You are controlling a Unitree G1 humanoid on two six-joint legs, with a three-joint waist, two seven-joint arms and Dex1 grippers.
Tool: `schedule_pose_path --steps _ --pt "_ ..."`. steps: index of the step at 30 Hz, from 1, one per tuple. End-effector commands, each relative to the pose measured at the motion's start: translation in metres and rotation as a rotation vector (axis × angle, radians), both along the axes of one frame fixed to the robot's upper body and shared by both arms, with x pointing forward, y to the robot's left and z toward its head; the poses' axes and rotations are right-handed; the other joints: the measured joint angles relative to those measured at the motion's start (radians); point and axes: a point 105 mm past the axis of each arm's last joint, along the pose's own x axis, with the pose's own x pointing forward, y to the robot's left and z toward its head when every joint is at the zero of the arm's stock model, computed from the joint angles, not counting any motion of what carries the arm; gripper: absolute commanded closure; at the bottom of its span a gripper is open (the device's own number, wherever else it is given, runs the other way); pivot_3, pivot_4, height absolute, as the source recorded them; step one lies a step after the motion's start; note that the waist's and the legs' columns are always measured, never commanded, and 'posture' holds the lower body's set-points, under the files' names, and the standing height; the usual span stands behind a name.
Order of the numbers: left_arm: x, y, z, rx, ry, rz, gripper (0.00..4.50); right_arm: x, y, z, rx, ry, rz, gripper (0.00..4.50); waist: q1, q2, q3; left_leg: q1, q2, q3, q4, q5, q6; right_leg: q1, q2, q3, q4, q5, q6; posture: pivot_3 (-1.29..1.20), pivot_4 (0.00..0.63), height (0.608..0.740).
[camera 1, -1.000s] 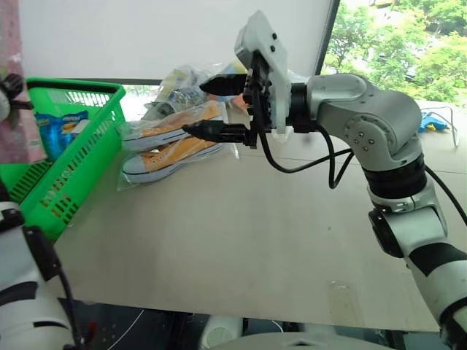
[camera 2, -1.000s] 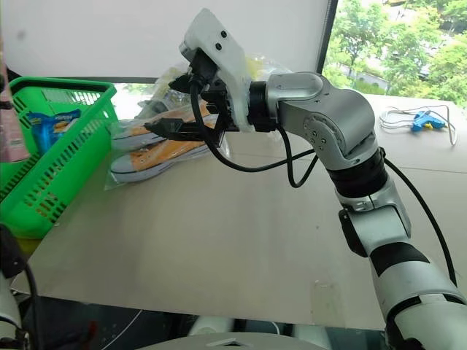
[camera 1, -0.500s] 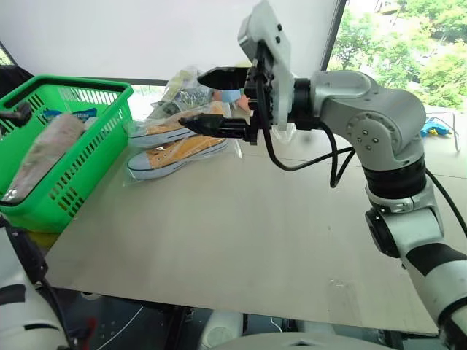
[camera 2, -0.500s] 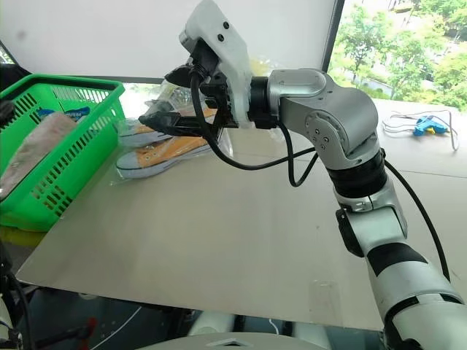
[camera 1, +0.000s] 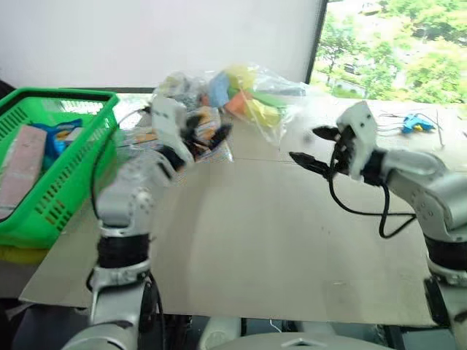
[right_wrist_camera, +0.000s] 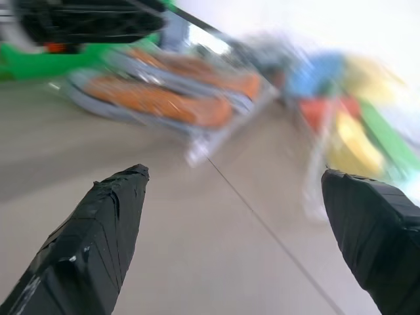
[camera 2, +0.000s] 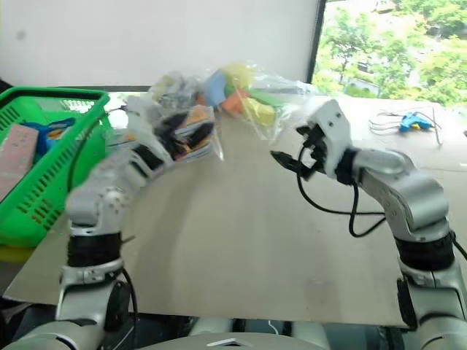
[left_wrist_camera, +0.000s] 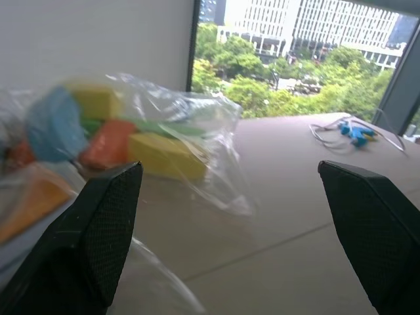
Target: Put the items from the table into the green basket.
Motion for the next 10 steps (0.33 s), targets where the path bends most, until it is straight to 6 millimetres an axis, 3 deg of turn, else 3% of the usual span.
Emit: schedule_pose_path --steps 1,4,7,10 --pt "-0.025 -0.011 -0.006 0.060 0.000 -0.072 0.06 -0.016 -0.033 0.009 -0.032 -0.119 -0.111 0.00 -0.027 0.005 0.000 0.001 0.002 0.001 0.000 0.000 0.000 0.000 0.002 0.001 0.000 0.000 0.000 -0.02 0.000 0.740" --pt "-0.045 -0.008 -0.023 0.100 0.060 -0.116 0.06 -0.032 -0.061 -0.009 -0.101 -0.123 -0.219 0.00 -0.059 0.013 0.001 0.008 0.005 0.002 0.000 0.000 0.000 0.008 0.005 0.003 -0.001 0.000 -0.001 -0.04 0.000 0.740" --pt "-0.058 0.002 -0.034 0.131 0.100 -0.127 0.06 -0.048 -0.072 -0.022 -0.090 -0.116 -0.257 0.00 -0.083 0.021 0.006 0.027 0.007 0.004 -0.001 -0.001 0.001 0.027 0.011 0.003 -0.007 -0.004 -0.004 -0.05 0.005 0.740" --pt "-0.070 0.014 -0.041 0.139 0.138 -0.125 0.06 -0.065 -0.081 -0.036 -0.100 -0.080 -0.281 0.00 -0.093 0.024 0.006 0.037 0.008 0.003 -0.002 -0.001 0.000 0.034 0.018 0.006 -0.009 -0.007 -0.002 -0.05 0.006 0.740"
